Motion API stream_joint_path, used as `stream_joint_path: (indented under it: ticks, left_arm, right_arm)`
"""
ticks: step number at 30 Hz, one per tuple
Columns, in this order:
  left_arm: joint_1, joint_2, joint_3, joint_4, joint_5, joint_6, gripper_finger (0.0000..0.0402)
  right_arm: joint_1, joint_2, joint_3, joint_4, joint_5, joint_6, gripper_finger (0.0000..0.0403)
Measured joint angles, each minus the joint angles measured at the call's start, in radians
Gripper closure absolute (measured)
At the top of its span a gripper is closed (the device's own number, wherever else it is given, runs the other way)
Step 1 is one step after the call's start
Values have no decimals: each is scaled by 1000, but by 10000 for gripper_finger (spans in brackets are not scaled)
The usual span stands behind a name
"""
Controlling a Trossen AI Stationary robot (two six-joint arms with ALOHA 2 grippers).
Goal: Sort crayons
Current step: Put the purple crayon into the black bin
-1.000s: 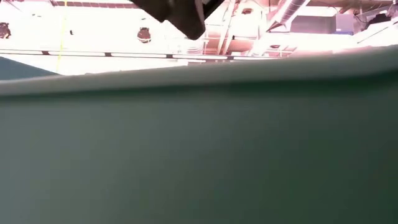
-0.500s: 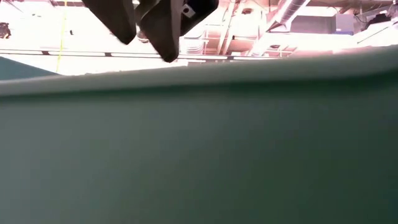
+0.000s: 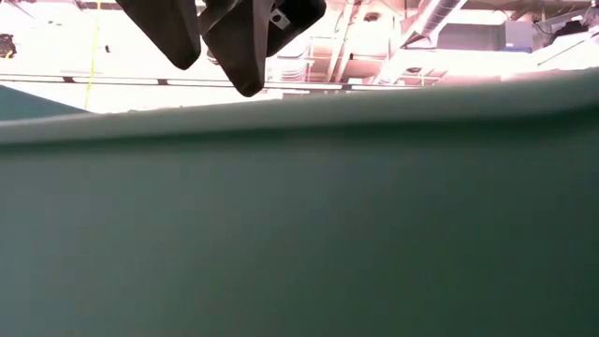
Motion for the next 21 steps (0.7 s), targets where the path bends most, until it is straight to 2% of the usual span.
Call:
stream_joint_path:
  ticks: [6, 10, 21]
  left_arm:
    - [-7, 0, 0, -15, 0, -10, 256]
    - [-12, 0, 0, -35, 0, -17, 256]
    - [-14, 0, 0, -76, 2, -36, 259]
  right_arm:
    - [-11, -8, -90, 133, -80, -12, 259]
    - [-12, -7, -100, 140, -101, -11, 282]
    - [-18, -5, -102, 137, -94, -58, 395]
